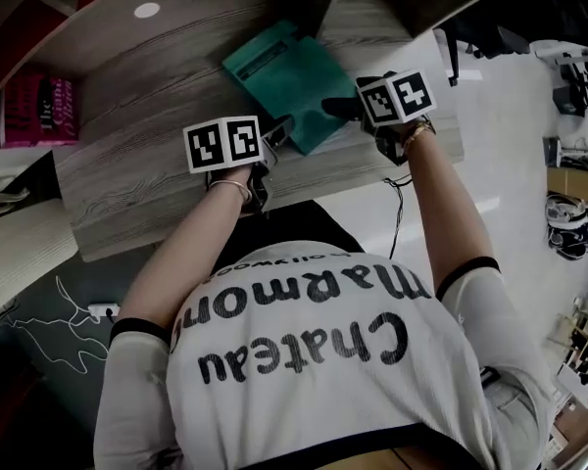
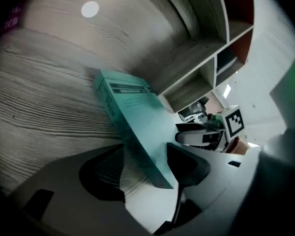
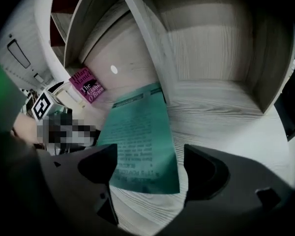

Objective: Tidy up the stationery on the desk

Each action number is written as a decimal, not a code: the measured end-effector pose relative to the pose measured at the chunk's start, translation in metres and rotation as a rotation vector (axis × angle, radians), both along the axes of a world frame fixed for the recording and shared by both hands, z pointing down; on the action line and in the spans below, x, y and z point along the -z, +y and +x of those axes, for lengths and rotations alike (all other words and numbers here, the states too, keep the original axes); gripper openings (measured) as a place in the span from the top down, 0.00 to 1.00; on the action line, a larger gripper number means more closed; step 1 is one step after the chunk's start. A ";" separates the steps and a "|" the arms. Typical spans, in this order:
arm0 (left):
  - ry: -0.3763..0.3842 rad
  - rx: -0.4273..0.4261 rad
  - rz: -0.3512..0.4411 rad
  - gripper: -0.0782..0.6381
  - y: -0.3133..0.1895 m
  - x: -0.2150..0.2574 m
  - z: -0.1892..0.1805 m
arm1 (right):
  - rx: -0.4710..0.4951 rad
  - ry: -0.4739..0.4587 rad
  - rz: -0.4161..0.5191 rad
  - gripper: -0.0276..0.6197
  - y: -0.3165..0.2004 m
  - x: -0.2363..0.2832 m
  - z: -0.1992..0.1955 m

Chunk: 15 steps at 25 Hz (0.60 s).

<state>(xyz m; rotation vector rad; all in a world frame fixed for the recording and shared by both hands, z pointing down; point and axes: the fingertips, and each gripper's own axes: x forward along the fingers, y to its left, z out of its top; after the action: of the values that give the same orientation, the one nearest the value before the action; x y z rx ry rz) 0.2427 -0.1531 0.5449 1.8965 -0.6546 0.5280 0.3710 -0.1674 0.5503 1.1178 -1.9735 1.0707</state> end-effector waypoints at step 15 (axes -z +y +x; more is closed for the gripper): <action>-0.059 0.080 0.021 0.53 -0.019 -0.007 -0.006 | 0.050 -0.021 0.062 0.39 -0.005 -0.001 -0.025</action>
<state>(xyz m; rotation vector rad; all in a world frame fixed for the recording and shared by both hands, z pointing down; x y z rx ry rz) 0.2369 -0.1719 0.5520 1.8718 -0.7741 0.5296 0.3455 -0.1724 0.5518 1.0872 -2.0531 1.0057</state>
